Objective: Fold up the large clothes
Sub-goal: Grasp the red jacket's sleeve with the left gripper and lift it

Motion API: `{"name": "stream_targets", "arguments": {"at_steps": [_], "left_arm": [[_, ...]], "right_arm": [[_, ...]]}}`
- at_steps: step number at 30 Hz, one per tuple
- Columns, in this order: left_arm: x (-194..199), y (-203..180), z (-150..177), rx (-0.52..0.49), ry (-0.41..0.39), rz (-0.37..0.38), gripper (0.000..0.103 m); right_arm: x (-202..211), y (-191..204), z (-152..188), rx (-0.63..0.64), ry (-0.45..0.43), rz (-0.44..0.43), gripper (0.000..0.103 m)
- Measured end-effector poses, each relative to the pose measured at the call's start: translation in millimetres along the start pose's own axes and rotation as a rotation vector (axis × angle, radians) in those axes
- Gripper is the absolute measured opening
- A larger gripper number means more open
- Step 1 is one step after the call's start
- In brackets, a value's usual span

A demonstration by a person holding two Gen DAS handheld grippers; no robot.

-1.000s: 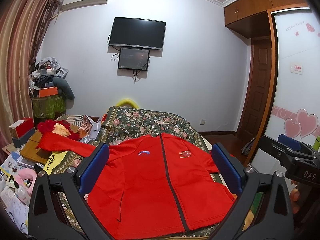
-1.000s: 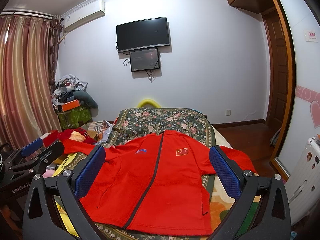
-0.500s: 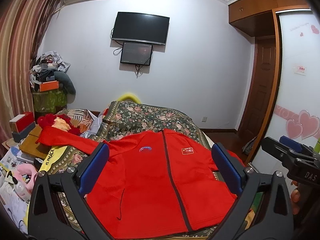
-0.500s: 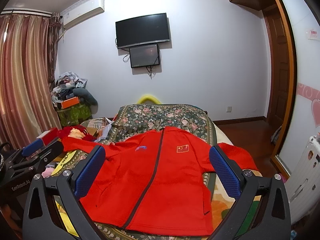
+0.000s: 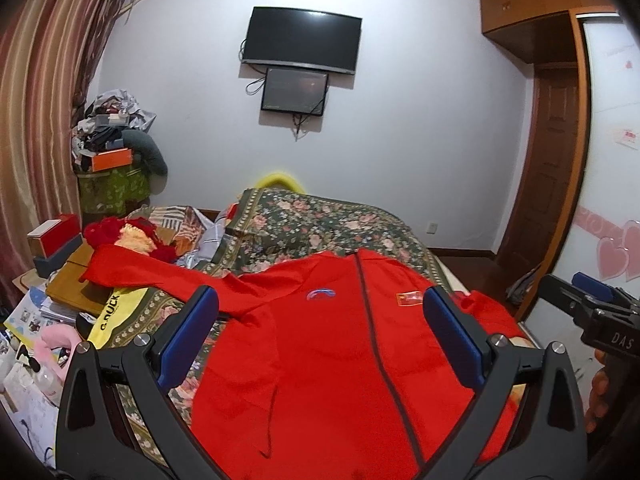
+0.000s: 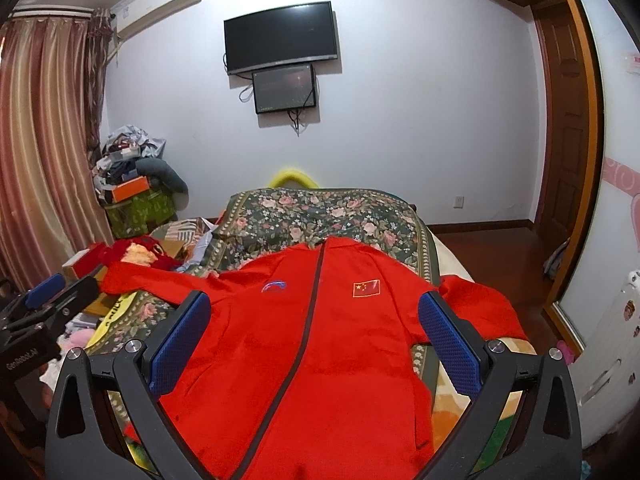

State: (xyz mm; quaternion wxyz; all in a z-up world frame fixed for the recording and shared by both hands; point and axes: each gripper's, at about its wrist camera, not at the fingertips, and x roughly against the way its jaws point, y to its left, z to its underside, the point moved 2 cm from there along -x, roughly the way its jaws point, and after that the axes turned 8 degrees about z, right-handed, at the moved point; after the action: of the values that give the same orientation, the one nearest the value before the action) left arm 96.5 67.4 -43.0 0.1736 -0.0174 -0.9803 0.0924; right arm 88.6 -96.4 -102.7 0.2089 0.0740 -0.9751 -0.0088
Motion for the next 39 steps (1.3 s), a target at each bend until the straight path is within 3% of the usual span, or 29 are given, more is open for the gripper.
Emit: {"name": "stream_targets", "arguments": {"at_steps": [8,14,23,29,32,39], "left_arm": [[-60.3,58.4,-2.5,0.026,0.07,-0.088,0.103],[-114.8,130.0,0.4,0.062,0.131,-0.196,0.103],[-175.9,242.9,16.9,0.188,0.239,-0.224,0.103],[-204.3,326.0,33.5,0.363,0.31,-0.191,0.103],[-214.9,367.9,43.0,0.496,0.323,-0.162,0.103],[-233.9,437.6,59.9,0.697,0.308,-0.129,0.101]], "right_arm": [[-54.7,-0.3,-2.9,0.012,0.056,0.033,0.103],[-105.2,-2.5,-3.3,0.048,0.136,0.055,0.103],[-176.8,-10.6,5.3,0.113,0.272,0.122,0.103],[-216.1,-12.0,21.6,0.086,0.422,0.073,0.103],[-228.6,-11.5,27.2,0.075,0.469,0.054,0.103],[-250.4,-6.1,36.7,0.073,0.525,0.039,0.103]]}}
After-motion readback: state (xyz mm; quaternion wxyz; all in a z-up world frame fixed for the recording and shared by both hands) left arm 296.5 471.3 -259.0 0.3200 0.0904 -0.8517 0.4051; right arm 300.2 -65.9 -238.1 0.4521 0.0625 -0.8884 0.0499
